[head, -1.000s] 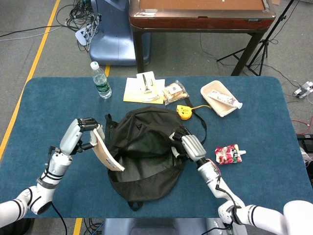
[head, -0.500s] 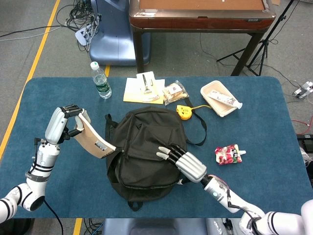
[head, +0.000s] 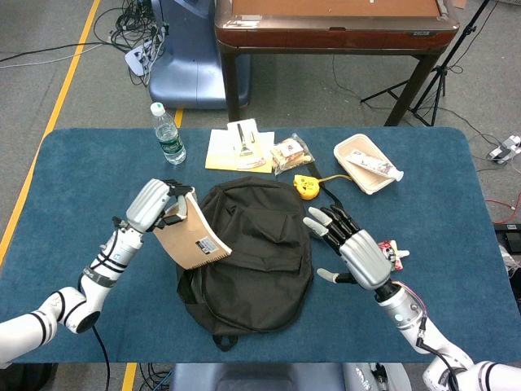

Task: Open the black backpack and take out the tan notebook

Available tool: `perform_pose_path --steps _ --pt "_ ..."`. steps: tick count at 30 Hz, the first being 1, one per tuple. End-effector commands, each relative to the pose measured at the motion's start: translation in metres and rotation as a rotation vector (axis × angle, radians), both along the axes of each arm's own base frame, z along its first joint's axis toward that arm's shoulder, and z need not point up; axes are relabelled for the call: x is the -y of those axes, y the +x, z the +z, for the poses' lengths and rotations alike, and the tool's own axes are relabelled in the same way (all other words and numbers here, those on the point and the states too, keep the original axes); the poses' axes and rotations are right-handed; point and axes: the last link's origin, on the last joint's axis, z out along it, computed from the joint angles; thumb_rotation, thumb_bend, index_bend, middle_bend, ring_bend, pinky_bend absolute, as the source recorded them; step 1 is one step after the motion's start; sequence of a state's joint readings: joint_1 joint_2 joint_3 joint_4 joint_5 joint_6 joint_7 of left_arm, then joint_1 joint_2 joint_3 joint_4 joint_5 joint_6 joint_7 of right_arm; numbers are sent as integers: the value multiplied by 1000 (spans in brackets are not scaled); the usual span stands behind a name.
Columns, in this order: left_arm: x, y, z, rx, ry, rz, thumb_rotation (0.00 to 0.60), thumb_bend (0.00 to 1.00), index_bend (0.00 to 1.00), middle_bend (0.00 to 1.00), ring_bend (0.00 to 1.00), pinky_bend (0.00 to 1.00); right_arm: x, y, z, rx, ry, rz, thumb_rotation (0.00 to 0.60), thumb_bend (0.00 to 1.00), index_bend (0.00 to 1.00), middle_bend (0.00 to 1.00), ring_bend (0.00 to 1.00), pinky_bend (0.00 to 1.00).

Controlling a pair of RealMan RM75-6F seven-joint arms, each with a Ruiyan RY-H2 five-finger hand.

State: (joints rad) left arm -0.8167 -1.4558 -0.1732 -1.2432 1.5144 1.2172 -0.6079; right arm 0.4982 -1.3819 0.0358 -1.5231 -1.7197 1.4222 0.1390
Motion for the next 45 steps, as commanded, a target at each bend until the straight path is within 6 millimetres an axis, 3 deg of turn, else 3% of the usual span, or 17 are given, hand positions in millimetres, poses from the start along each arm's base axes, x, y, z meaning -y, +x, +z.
perform_pose_path --steps 1,4,6,8,10,12,14,20,24,26,29,36,45 --pt "-7 11 -30 -88 -52 -5 600 659 659 788 653 556 1 -4 8 14 -32 -16 600 0 0 0 0 0" --pt "-13 15 -51 -161 -72 -7 600 646 639 758 641 551 1 -6 13 37 -59 -20 600 0 0 0 0 0" --pt "-17 16 -62 -202 -88 0 600 578 584 685 598 523 2 -8 17 44 -79 -23 600 0 0 0 0 0" --pt "-20 15 -72 -236 -116 25 600 459 442 525 487 458 3 -11 21 52 -100 -34 600 0 0 0 0 0" --pt "-22 14 -77 -258 -143 54 600 337 241 290 317 358 5 -14 25 54 -118 -51 600 0 0 0 0 0" --pt "-23 13 -77 -250 -142 73 600 282 124 154 214 286 6 -17 29 53 -127 -65 600 0 0 0 0 0" --pt "-24 11 -72 -235 -126 95 600 270 86 108 175 248 7 -21 32 47 -136 -82 600 0 0 0 0 0" --pt "-25 -17 -42 -204 -63 195 600 269 75 90 152 232 12 -34 41 -12 -136 -147 600 0 0 0 0 0" --pt "-15 -55 -11 -192 9 311 600 268 87 90 153 232 14 -48 48 -94 -100 -227 600 23 0 11 0 0" --pt "-6 -73 2 -213 52 356 600 269 103 90 153 232 14 -55 51 -122 -72 -263 600 56 0 66 2 36" --pt "14 -101 22 -255 116 428 600 269 124 91 152 232 13 -65 56 -146 -44 -316 600 96 10 155 60 148" --pt "71 -154 53 -358 228 585 600 269 154 91 153 232 2 -87 64 -211 -23 -416 600 187 238 277 168 248" --pt "134 -181 69 -463 312 673 600 269 190 98 156 232 -27 -106 77 -227 -139 -516 600 216 281 292 170 252"
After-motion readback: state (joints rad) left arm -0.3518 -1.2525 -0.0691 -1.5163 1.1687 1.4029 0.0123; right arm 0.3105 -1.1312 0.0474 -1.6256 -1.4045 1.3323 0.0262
